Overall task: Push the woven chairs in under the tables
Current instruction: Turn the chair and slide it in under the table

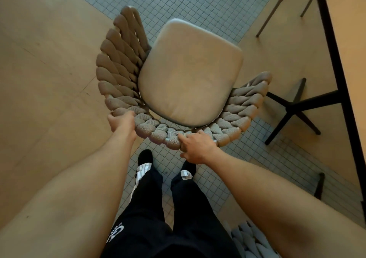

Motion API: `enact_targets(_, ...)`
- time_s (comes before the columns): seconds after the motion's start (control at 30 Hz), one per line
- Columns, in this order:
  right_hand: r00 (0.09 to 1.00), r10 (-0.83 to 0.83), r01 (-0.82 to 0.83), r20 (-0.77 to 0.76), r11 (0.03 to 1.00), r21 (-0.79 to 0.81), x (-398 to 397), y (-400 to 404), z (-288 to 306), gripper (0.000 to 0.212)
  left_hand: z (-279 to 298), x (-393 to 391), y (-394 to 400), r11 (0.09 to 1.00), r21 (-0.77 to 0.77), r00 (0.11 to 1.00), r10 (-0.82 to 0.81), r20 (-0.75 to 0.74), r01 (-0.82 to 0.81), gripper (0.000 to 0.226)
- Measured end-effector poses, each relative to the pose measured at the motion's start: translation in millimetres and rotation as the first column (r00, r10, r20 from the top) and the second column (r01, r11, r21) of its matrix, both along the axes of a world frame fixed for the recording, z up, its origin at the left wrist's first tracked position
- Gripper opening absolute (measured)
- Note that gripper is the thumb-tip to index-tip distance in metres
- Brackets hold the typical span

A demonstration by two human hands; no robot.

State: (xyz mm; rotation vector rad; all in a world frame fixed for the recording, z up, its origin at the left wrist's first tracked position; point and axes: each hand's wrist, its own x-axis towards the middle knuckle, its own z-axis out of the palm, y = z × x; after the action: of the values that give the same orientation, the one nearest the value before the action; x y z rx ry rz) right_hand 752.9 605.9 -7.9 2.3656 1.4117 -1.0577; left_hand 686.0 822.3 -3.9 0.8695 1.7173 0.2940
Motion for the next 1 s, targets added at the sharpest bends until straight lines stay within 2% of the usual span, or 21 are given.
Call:
enact_targets(0.17,0.989,0.145,-0.143,0.01,0.984,-0.11,45.6,-42.4,0.5,0.065,0.6,1.3,-57.5,0.963,-0.214,0.978,0.188,0.096,-0.164,0.073)
enact_targets(0.37,0.945,0.3,-0.255,0.134,0.927,-0.275,114.4,-86.0,5.5,0.05,0.3,10.1,-119.5,0.903,-0.367,0.955,0.279,0.101,-0.225,0.07)
enact_targets(0.47,0.914,0.358,-0.281,0.193,0.899,-0.336,143.7,-94.8,10.4,0.056,4.4,15.5,-145.2,0.874,-0.426,0.949,0.3,0.098,-0.233,0.067)
enact_targets(0.53,0.898,0.379,-0.276,0.222,0.881,-0.384,160.6,-95.9,14.4,0.069,5.4,19.6,-160.4,0.858,-0.457,0.946,0.311,0.095,-0.236,0.067)
enact_targets(0.6,0.883,0.399,-0.273,0.248,0.865,-0.421,174.9,-95.6,17.3,0.078,7.4,25.3,-173.1,0.849,-0.461,0.938,0.334,0.089,-0.258,0.071)
enact_targets(0.73,0.871,0.401,-0.257,0.284,0.864,-0.432,197.3,-96.1,16.0,0.068,3.5,30.4,-189.4,0.837,-0.453,0.924,0.376,0.067,-0.308,0.081)
enact_targets(0.83,0.859,0.429,-0.263,0.28,0.838,-0.479,204.1,-90.2,14.9,0.077,-4.3,34.5,-191.2,0.852,-0.408,0.926,0.375,0.043,-0.327,0.076)
enact_targets(1.0,0.851,0.453,-0.281,0.267,0.821,-0.498,193.2,-84.7,18.8,0.055,-7.9,33.8,-185.0,0.879,-0.346,0.934,0.356,0.02,-0.327,0.079)
